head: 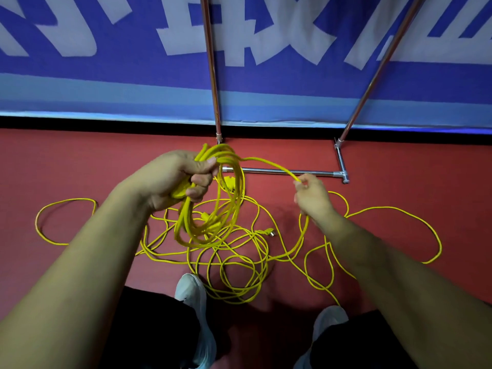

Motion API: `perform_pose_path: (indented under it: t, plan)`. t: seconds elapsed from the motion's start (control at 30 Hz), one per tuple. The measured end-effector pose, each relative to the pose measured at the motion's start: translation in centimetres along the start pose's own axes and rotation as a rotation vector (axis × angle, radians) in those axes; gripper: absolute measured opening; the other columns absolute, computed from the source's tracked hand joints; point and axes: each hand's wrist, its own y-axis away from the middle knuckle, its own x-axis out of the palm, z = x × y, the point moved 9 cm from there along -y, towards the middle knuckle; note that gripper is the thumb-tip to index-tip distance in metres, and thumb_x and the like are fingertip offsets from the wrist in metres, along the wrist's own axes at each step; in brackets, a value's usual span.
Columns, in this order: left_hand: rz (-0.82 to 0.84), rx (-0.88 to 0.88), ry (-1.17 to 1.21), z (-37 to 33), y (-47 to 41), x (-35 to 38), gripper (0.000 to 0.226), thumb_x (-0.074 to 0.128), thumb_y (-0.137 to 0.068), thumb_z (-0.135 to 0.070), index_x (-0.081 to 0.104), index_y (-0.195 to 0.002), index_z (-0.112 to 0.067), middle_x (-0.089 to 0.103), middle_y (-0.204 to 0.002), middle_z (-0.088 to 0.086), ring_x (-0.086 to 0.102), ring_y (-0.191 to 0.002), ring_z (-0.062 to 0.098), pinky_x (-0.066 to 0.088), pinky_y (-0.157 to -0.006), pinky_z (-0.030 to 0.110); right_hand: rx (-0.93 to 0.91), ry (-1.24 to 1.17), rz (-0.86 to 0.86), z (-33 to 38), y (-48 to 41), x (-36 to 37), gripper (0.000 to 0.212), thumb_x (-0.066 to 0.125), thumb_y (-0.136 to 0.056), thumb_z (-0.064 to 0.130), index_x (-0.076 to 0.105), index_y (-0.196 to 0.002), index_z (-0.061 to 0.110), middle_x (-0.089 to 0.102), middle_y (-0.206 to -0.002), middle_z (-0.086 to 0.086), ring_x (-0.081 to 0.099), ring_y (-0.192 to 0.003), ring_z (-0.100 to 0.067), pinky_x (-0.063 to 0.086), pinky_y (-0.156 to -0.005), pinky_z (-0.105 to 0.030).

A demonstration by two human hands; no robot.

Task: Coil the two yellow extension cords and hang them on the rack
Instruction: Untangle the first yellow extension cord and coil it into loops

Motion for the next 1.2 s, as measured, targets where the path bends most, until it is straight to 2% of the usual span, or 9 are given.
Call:
perform_pose_path:
  t: [0.1, 0.2, 0.37, 0.5, 0.6, 0.73, 0.87, 0.97, 1.2]
  plan:
    - [-0.13, 0.057, 0.137, -0.3, -0.9, -1.0, 0.016, 0.045, -0.094, -0.021, 0.046, -0.081, -0.011, 0.033, -0.05, -0.006, 0.031, -0.038, 0.008, 0.034, -0.042, 0.019, -0.024, 0.141, 0.145, 1.2, 1.3, 1.1, 0.024, 0.049, -0.096, 0.014, 0.053, -0.072, 0.017, 0.065, -0.065, -0.012, 0.048, -0.039, -0.023, 0.034, -0.04, -0.02]
    - [-0.271, 0.151, 0.161, -0.8, -1.5, -2.5, 0.021, 0.043, -0.101, -0.017, 0.044, -0.08, -0.014, 0.035, -0.053, -0.005, 0.033, -0.041, 0.011, 0.034, -0.045, 0.02, -0.11, 0.119, 0.409, 3.4, 4.0, 3.3, 0.013, 0.052, -0.098, 0.015, 0.062, -0.091, 0.016, 0.057, -0.053, -0.005, 0.043, -0.03, -0.011, 0.034, -0.033, -0.018]
    - [-0.399, 0.167, -0.158, -0.7, -1.4, -2.8, 0.023, 0.05, -0.1, -0.013, 0.046, -0.078, -0.011, 0.045, -0.056, 0.002, 0.047, -0.043, 0.017, 0.039, -0.044, 0.022, -0.465, 0.464, 0.886, 8.7, 10.1, 4.4, 0.019, 0.052, -0.096, 0.01, 0.067, -0.107, 0.003, 0.052, -0.058, 0.005, 0.042, -0.048, -0.004, 0.037, -0.052, -0.025]
    - [-0.265, -0.007, -0.148, 1.6, -1.7, -0.7, 0.015, 0.052, -0.098, -0.012, 0.049, -0.088, -0.002, 0.068, -0.068, 0.017, 0.071, -0.061, 0.028, 0.059, -0.056, 0.031, -0.442, 0.16, 1.213, 12.0, 14.2, 3.2, 0.017, 0.048, -0.099, 0.007, 0.058, -0.109, -0.003, 0.057, -0.059, 0.003, 0.038, -0.046, -0.011, 0.032, -0.045, -0.027]
    - [-0.07, -0.068, -0.101, 2.6, -1.6, 2.3, 0.02, 0.053, -0.093, -0.015, 0.056, -0.092, 0.005, 0.072, -0.08, 0.025, 0.072, -0.065, 0.028, 0.061, -0.061, 0.035, -0.469, -0.185, 1.057, 14.5, 13.0, 1.6, 0.013, 0.052, -0.098, 0.01, 0.057, -0.097, -0.002, 0.063, -0.061, -0.001, 0.038, -0.041, -0.01, 0.03, -0.044, -0.027]
    - [0.04, -0.024, -0.01, 1.7, -1.4, 3.9, 0.019, 0.055, -0.083, -0.019, 0.056, -0.081, 0.0, 0.058, -0.056, 0.012, 0.054, -0.042, 0.022, 0.047, -0.044, 0.025, -0.335, -0.378, 0.625, 13.2, 8.1, -0.7, 0.014, 0.067, -0.09, 0.019, 0.059, -0.083, 0.01, 0.053, -0.05, 0.0, 0.039, -0.04, -0.011, 0.032, -0.042, -0.024]
    - [-0.006, -0.009, 0.175, 1.4, -1.9, 2.6, 0.01, 0.051, -0.085, -0.018, 0.045, -0.078, -0.013, 0.04, -0.054, 0.002, 0.038, -0.038, 0.013, 0.034, -0.044, 0.021, -0.341, -0.131, 0.748, 9.7, 6.5, -0.5, 0.018, 0.063, -0.092, 0.013, 0.06, -0.085, -0.003, 0.063, -0.065, -0.007, 0.058, -0.062, -0.019, 0.048, -0.067, -0.032]
    - [-0.127, -0.015, 0.05, 2.1, -2.6, -0.8, 0.014, 0.063, -0.084, -0.026, 0.057, -0.081, -0.014, 0.054, -0.062, 0.003, 0.053, -0.045, 0.014, 0.042, -0.055, 0.029, -0.302, -0.069, 0.732, 7.2, 5.6, -0.5, 0.012, 0.063, -0.092, 0.012, 0.061, -0.09, 0.0, 0.069, -0.074, -0.01, 0.063, -0.074, -0.023, 0.047, -0.08, -0.038]
    - [-0.227, -0.12, -0.053, 4.2, -3.0, -4.3, 0.042, 0.078, -0.074, -0.038, 0.065, -0.105, -0.012, 0.063, -0.096, 0.017, 0.064, -0.08, 0.031, 0.048, -0.078, 0.047, -0.273, -0.482, 0.501, 10.4, 4.8, -2.8, 0.006, 0.065, -0.091, 0.012, 0.065, -0.086, 0.015, 0.042, -0.056, 0.0, 0.03, -0.05, -0.012, 0.027, -0.046, -0.021]
